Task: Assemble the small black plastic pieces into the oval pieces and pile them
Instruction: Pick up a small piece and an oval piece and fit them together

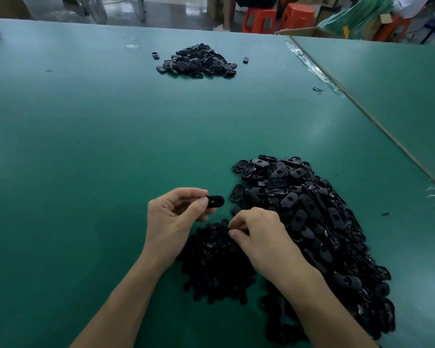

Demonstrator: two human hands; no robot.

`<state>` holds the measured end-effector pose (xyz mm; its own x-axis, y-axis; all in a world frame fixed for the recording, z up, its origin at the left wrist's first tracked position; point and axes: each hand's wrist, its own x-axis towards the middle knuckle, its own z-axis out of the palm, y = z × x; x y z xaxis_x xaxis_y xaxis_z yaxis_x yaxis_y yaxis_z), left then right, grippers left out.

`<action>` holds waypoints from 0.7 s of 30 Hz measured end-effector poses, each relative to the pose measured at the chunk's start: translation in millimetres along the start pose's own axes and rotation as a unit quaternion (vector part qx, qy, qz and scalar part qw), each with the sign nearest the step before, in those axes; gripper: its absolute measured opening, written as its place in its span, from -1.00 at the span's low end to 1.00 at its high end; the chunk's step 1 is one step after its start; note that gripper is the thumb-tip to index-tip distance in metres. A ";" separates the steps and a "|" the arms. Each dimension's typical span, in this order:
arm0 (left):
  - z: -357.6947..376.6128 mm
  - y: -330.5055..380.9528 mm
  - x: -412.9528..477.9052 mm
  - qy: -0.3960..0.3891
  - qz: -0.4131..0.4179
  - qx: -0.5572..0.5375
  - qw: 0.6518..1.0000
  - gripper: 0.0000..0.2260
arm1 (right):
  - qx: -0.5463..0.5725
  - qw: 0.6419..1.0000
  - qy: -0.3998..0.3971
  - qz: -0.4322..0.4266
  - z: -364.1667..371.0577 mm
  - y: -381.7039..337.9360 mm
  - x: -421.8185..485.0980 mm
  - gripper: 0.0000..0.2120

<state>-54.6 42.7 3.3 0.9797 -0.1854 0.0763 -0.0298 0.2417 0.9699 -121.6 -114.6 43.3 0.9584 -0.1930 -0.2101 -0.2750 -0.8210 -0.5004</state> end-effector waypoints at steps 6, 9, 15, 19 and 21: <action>1.8 2.1 0.5 0.016 -0.023 -0.041 0.999 -0.89 | 0.042 0.997 -0.059 0.030 -6.3 -2.1 10.5 -0.97; 1.0 1.8 0.7 0.016 -0.026 -0.056 0.998 -0.85 | 0.046 0.997 -0.065 0.024 -8.2 -3.2 11.2 -0.90; 1.5 0.5 0.9 0.018 -0.029 -0.041 0.999 -0.87 | 0.092 0.995 -0.018 -0.015 -14.9 0.7 5.7 -0.88; 3.3 2.7 0.1 0.011 -0.024 -0.022 0.999 -0.86 | 0.200 0.975 0.080 -0.058 -21.8 -7.2 4.1 -0.85; 4.4 4.0 -0.4 0.008 -0.021 -0.020 1.000 -0.85 | 0.228 0.965 0.108 -0.076 -21.2 -13.6 6.4 -0.86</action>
<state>-56.0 39.5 8.2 0.9830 -0.1806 0.0319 0.0187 0.2718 0.9622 -110.2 -116.0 66.6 0.9700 -0.2379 0.0496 -0.0884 -0.5356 -0.8398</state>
